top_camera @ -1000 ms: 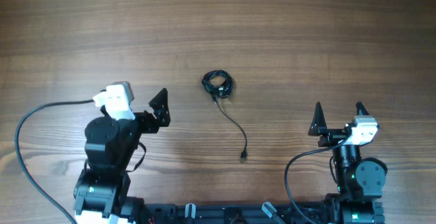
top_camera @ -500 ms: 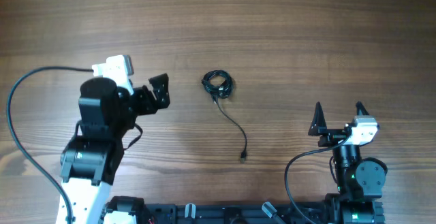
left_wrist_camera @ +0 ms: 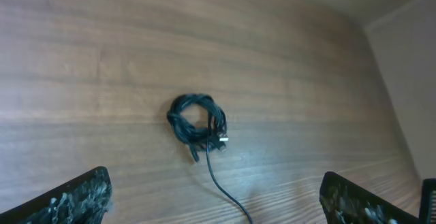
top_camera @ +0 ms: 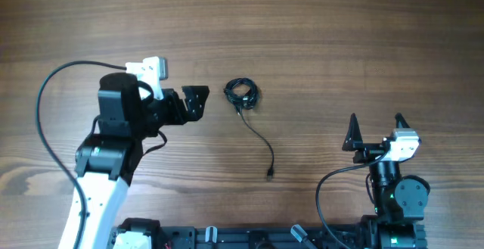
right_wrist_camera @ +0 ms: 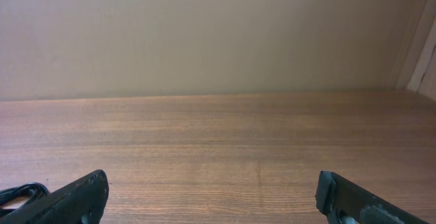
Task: Untangle cables
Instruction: 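Move the left gripper forward over the coiled black cable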
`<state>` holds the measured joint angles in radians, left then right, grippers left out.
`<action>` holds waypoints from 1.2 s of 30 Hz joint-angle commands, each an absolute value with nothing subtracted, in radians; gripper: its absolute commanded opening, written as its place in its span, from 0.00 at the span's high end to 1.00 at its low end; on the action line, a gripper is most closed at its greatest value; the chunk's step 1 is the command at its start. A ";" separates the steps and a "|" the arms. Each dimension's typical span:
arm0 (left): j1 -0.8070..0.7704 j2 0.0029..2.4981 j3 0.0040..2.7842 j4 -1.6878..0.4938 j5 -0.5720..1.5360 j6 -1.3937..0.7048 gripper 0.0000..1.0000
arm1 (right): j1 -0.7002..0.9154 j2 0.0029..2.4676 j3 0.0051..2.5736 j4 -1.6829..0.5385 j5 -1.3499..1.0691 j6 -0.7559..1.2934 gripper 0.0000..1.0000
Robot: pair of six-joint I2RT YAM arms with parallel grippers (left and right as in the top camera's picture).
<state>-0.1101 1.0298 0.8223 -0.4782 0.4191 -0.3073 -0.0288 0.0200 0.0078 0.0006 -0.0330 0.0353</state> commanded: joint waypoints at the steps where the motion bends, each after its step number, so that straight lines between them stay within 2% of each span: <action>1: -0.107 1.117 0.836 -0.467 0.447 -0.377 0.00 | -0.023 0.007 0.005 0.003 -0.035 0.026 0.00; 10: -0.125 1.257 0.846 -0.459 0.313 -0.435 0.01 | -0.023 0.007 0.005 0.003 -0.035 0.026 0.00; 19: -0.175 1.260 0.950 -0.602 0.100 -0.450 0.01 | -0.023 0.007 0.005 0.003 -0.035 0.026 0.00; 28: -0.187 1.309 1.016 -0.601 0.104 -0.488 0.01 | -0.023 0.007 0.005 0.003 -0.035 0.027 0.00; 36: -0.312 1.440 1.016 -0.566 0.076 -0.514 0.09 | -0.023 0.007 0.005 0.003 -0.035 0.026 0.00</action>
<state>-0.2493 1.3697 1.0000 -0.5892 0.1120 -0.4938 -0.0288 0.0200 0.0078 0.0006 -0.0330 0.0353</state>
